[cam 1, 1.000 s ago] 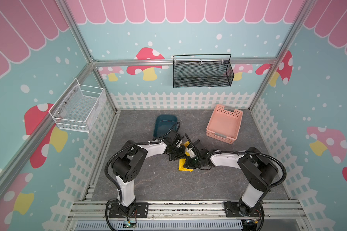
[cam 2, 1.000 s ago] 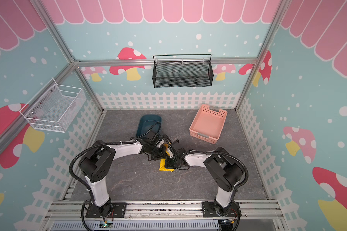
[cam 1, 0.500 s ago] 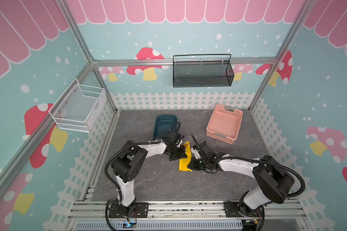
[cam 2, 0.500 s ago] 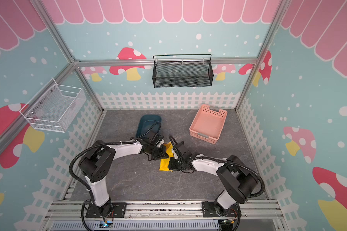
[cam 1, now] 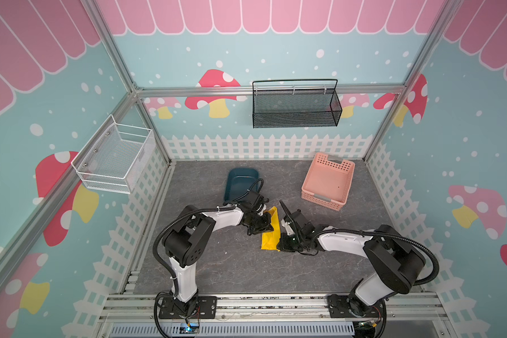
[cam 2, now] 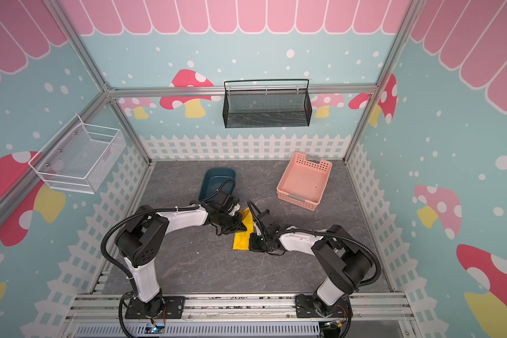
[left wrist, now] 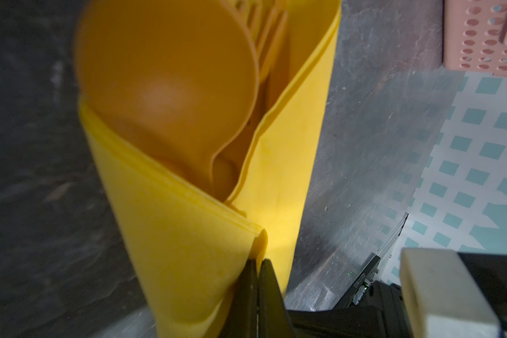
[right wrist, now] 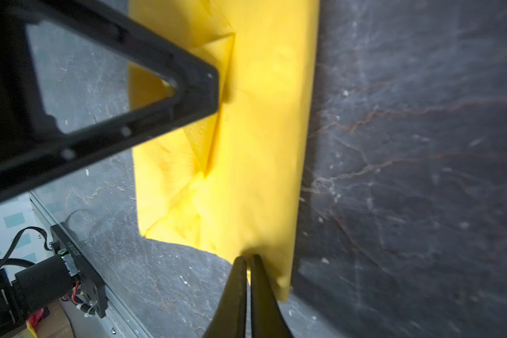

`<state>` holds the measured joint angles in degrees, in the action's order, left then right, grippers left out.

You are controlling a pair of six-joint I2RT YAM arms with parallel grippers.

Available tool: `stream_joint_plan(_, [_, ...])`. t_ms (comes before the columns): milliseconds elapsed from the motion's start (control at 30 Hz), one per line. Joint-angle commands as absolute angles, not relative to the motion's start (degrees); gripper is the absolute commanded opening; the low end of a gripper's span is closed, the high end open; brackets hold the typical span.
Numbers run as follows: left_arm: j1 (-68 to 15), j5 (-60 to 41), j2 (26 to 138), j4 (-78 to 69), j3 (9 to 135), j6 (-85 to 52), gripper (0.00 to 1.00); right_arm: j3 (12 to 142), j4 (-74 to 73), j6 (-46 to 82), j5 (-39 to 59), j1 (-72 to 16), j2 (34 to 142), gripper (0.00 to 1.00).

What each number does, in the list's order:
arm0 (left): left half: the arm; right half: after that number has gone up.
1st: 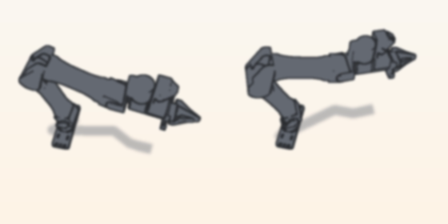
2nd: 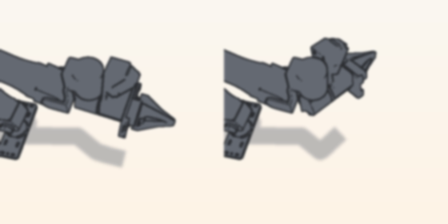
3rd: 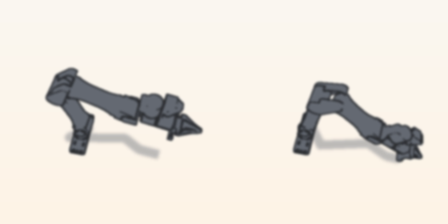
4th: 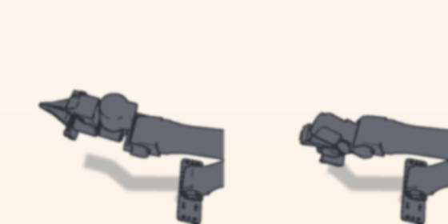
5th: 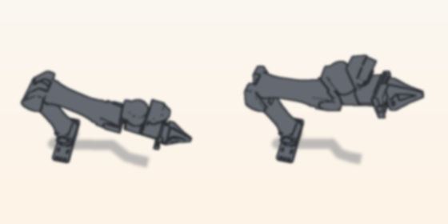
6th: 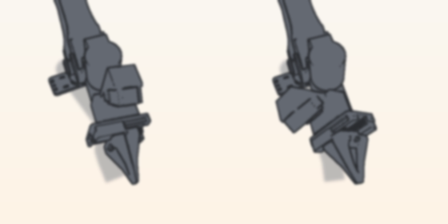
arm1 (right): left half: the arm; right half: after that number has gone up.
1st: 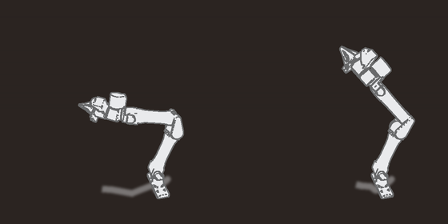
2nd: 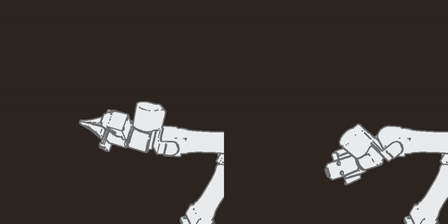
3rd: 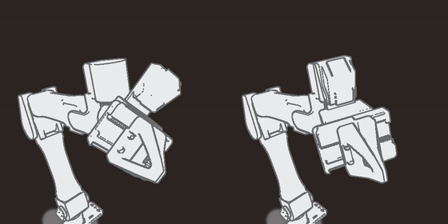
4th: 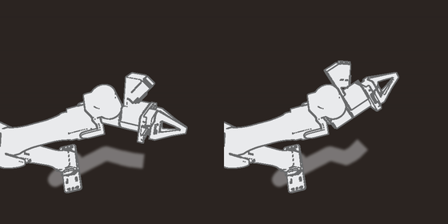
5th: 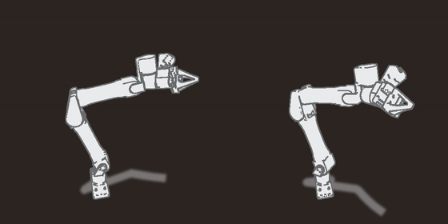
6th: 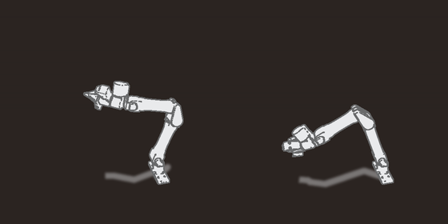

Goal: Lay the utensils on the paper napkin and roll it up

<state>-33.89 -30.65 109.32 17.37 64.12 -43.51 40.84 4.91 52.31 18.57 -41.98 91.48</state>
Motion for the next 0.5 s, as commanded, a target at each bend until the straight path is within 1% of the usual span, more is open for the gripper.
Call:
stream_joint_plan(0, [-34.1, -29.7, 107.9, 18.1, 65.4, -43.7, 0.0, 39.8, 5.5, 51.8, 18.0, -41.8, 92.9, 0.09])
stream_joint_plan(267, [-34.8, -30.1, 105.6, 19.0, 68.0, -44.7, 0.0, 39.7, 5.3, 51.5, 18.3, -41.8, 93.4, 0.09])
stream_joint_plan(467, [-35.9, -30.0, 107.2, 18.9, 71.5, -45.4, 0.0, 39.4, 4.9, 51.5, 18.4, -41.9, 93.2, 0.08])
